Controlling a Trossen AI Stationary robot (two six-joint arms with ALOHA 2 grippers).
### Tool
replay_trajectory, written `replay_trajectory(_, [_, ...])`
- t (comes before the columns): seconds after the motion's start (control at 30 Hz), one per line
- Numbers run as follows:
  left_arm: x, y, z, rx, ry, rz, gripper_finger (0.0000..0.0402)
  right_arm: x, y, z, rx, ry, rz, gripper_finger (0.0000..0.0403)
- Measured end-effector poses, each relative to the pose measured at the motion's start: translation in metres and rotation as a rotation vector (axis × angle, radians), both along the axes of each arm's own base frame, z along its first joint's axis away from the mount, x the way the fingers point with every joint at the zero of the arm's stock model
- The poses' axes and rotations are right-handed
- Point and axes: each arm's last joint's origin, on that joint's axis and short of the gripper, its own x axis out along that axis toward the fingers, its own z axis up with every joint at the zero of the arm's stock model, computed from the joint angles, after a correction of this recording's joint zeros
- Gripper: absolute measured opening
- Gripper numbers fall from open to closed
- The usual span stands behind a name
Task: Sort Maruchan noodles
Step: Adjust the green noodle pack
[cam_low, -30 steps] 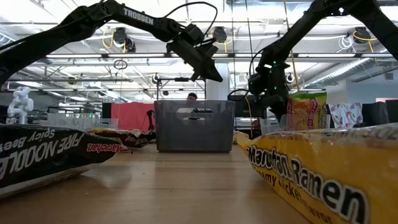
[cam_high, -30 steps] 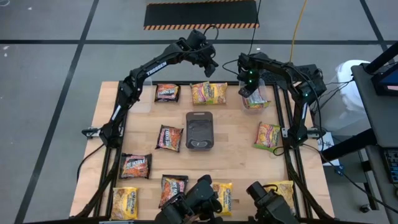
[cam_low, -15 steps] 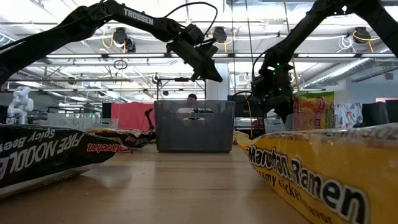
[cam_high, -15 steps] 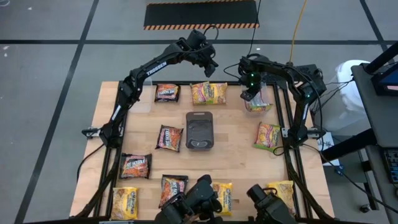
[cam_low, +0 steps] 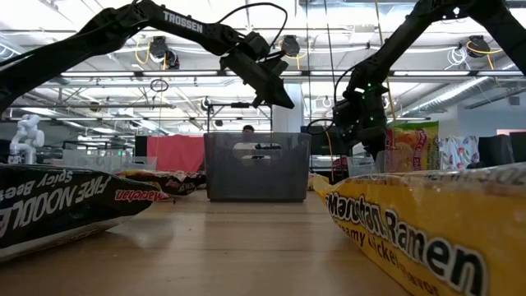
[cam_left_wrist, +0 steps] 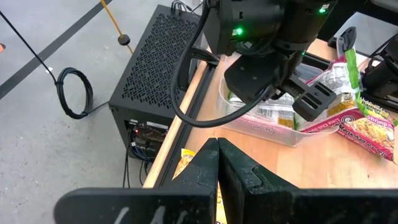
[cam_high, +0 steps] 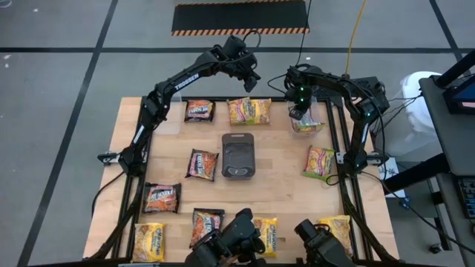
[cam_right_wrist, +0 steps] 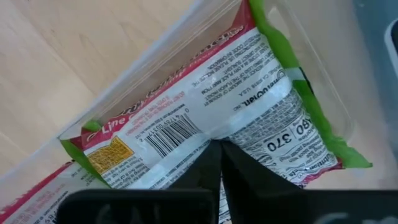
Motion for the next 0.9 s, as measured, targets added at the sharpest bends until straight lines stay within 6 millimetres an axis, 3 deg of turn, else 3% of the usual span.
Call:
replay_trajectory(0.4, [0.000,0.000,0.000,-0.006,-0.001,0.004,0.0006,0.000,0.005,0.016,-0.041,-0.046,0.045,0.0011])
replay_trajectory(0.6, [0.000,0.000,0.000,-0.009,-0.001,0.005,0.0005,0.011,0.016,0.017,-0.017,-0.029,0.097,0.0055])
replay_trajectory(0.9, [0.000,0.000,0.000,-0.009,-0.002,0.004,0.0005,0.031,0.027,0.018,-0.057,-0.075,0.315,0.0130])
